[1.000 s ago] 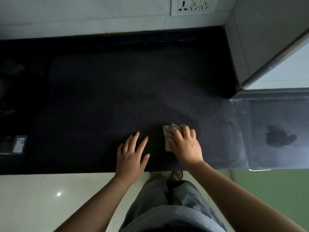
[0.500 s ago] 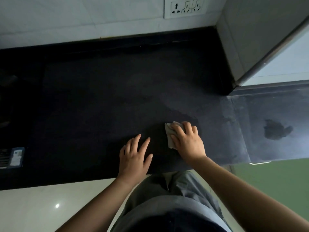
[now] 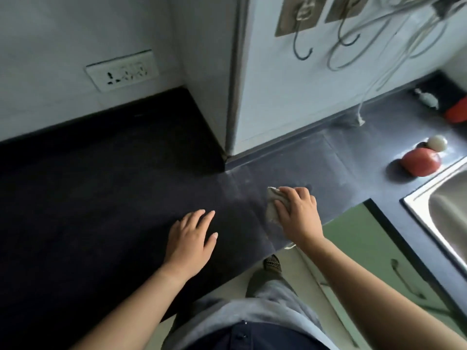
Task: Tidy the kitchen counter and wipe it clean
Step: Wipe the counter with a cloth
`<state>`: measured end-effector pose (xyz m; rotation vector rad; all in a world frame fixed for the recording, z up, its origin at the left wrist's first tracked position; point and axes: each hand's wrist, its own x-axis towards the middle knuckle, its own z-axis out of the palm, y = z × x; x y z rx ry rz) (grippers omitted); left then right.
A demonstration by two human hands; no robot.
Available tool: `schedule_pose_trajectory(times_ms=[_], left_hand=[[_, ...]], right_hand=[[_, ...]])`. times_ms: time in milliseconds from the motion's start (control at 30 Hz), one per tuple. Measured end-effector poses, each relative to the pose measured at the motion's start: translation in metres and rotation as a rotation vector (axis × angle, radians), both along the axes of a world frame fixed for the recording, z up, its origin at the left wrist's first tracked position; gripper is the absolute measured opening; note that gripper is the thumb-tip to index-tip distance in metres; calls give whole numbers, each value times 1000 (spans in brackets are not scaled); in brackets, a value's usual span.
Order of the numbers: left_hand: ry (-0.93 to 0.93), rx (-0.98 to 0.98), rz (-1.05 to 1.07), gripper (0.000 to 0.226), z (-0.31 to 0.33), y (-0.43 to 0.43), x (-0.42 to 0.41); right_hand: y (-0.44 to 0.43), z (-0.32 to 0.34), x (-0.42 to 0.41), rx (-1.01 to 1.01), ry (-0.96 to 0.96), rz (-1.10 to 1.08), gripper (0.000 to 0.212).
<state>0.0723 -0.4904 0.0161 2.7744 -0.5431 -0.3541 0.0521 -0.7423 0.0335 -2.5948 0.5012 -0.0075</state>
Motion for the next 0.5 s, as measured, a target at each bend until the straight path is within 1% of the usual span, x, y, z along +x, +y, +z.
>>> schedule_pose_trajectory(times_ms=[133, 267, 433, 500], left_hand=[[21, 19, 20, 58, 0, -75, 4], [50, 28, 100, 60, -7, -132, -3], [82, 136, 204, 55, -16, -164, -20], [97, 160, 230, 56, -22, -168, -28]], right_hand=[[-62, -2, 20, 22, 55, 69, 36], [-94, -12, 35, 43, 76, 196, 37], [-110, -20, 37, 57, 177, 373, 47], [-117, -20, 38, 58, 189, 422, 49]])
